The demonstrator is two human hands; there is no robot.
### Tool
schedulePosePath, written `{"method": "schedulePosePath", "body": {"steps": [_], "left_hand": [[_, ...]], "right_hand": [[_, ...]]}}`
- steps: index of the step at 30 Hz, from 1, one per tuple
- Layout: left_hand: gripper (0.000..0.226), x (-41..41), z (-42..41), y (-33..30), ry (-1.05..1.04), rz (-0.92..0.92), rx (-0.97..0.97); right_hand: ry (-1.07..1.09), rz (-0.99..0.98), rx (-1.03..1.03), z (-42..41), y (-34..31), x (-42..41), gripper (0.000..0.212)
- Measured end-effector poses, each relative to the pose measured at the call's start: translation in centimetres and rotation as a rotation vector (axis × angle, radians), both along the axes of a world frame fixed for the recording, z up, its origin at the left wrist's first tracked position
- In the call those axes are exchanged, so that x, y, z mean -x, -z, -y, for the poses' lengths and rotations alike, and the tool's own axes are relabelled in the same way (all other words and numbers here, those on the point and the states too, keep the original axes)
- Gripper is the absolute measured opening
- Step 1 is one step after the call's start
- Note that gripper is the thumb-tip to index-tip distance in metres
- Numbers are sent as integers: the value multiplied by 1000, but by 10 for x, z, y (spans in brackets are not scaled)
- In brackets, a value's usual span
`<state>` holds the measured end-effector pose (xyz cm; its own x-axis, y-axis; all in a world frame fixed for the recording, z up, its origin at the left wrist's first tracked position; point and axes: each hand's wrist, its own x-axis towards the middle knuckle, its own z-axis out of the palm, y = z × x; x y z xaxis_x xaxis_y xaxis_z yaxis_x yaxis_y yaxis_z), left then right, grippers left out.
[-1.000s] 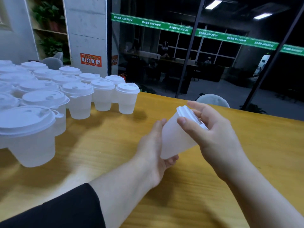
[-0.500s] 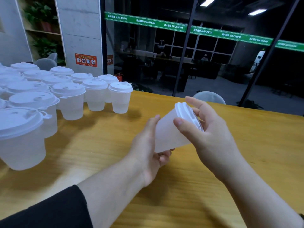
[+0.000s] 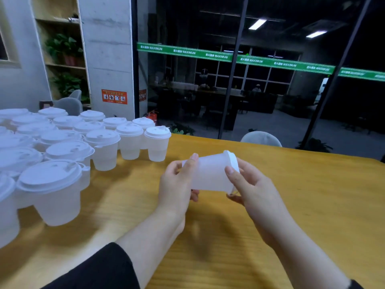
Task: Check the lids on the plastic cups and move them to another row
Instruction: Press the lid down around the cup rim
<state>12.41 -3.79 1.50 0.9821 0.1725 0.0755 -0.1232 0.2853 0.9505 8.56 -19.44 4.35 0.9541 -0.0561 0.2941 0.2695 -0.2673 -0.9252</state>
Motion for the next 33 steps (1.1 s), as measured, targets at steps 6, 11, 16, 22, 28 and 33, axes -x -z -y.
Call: {"method": "schedulePosePath", "body": {"steps": [6,11,16,22,28,33], "left_hand": [[63,17,4,-59,-60,188,-471],[31,54,7,-178,1,462,-1097],[37,118,40,-240,252,584,-1714],[36,152,55,-229,303,622,-1821],[35,173,65,-229,306,614,-1841],[36,182,75,-229,235,650,-1830]], "right_hand": [[-3,-138,-160,-6,-17,41,27],[-75,-198,-705,3,-49,80,46],[-325,-396,-942,7,-51,127,52],[-338,-431,-901,15,-41,172,43],[-279,-446,-769,31,-42,190,44],[-225,-436,-581,53,-42,186,56]]}}
